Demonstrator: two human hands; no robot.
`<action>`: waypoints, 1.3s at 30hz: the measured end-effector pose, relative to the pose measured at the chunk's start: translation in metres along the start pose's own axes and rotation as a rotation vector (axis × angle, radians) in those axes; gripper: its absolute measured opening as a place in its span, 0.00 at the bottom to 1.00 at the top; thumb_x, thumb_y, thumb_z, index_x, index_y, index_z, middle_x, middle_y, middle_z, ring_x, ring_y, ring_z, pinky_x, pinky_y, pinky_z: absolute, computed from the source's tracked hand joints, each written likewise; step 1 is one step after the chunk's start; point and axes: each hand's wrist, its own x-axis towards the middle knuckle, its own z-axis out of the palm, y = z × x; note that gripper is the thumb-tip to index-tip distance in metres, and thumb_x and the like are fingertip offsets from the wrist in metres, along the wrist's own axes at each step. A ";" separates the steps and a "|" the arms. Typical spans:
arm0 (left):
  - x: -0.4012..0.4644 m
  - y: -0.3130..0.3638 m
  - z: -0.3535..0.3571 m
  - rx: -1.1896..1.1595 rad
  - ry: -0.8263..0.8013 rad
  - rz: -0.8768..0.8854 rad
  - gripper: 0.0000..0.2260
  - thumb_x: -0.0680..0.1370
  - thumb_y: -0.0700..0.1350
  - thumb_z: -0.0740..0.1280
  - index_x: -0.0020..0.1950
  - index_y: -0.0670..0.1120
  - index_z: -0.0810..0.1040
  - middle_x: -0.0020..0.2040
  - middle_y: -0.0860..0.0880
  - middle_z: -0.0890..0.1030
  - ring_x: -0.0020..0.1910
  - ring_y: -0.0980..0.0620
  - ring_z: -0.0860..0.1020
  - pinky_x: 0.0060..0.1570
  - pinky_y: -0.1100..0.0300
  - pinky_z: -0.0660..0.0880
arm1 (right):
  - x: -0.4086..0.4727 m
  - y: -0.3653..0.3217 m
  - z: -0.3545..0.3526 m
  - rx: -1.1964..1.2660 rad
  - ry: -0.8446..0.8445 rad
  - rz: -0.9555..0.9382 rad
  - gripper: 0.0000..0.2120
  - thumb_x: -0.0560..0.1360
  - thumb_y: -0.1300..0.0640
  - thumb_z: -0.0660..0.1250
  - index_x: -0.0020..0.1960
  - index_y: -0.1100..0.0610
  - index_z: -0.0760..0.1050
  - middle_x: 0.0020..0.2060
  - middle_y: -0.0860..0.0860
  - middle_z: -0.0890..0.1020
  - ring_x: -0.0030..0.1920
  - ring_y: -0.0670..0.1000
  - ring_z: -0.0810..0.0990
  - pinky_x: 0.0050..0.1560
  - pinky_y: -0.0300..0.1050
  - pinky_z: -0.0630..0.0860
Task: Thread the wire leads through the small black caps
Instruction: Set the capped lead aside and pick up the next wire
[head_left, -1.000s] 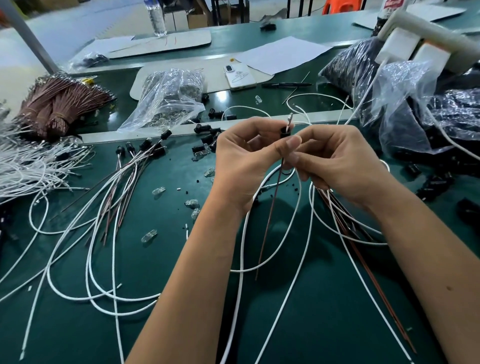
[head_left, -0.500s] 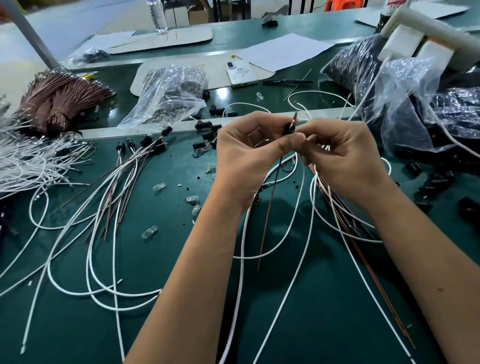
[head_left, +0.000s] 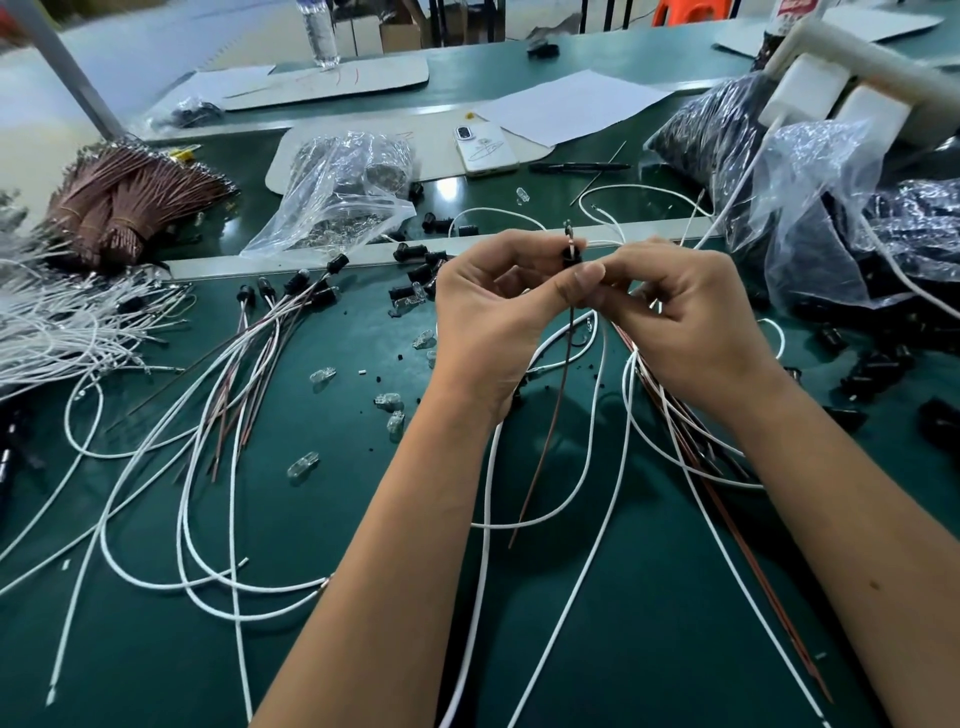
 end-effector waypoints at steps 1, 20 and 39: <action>0.000 0.000 0.000 0.004 0.007 0.005 0.09 0.70 0.27 0.75 0.45 0.38 0.82 0.39 0.49 0.85 0.39 0.54 0.83 0.44 0.62 0.78 | 0.000 -0.001 0.000 0.007 0.007 0.001 0.06 0.78 0.58 0.74 0.50 0.47 0.85 0.40 0.37 0.84 0.43 0.46 0.78 0.43 0.37 0.71; -0.002 0.006 0.001 0.020 -0.120 0.088 0.15 0.67 0.23 0.74 0.45 0.41 0.81 0.41 0.44 0.80 0.45 0.47 0.78 0.49 0.59 0.78 | 0.001 -0.005 0.003 0.061 0.162 -0.099 0.10 0.77 0.57 0.75 0.52 0.41 0.83 0.45 0.43 0.85 0.44 0.53 0.82 0.38 0.51 0.74; -0.001 0.009 -0.001 0.052 -0.186 0.081 0.16 0.67 0.29 0.77 0.40 0.51 0.86 0.43 0.49 0.86 0.46 0.48 0.81 0.50 0.57 0.79 | -0.001 -0.014 -0.005 0.198 0.136 -0.035 0.10 0.72 0.64 0.78 0.49 0.53 0.84 0.43 0.56 0.85 0.44 0.51 0.84 0.38 0.56 0.80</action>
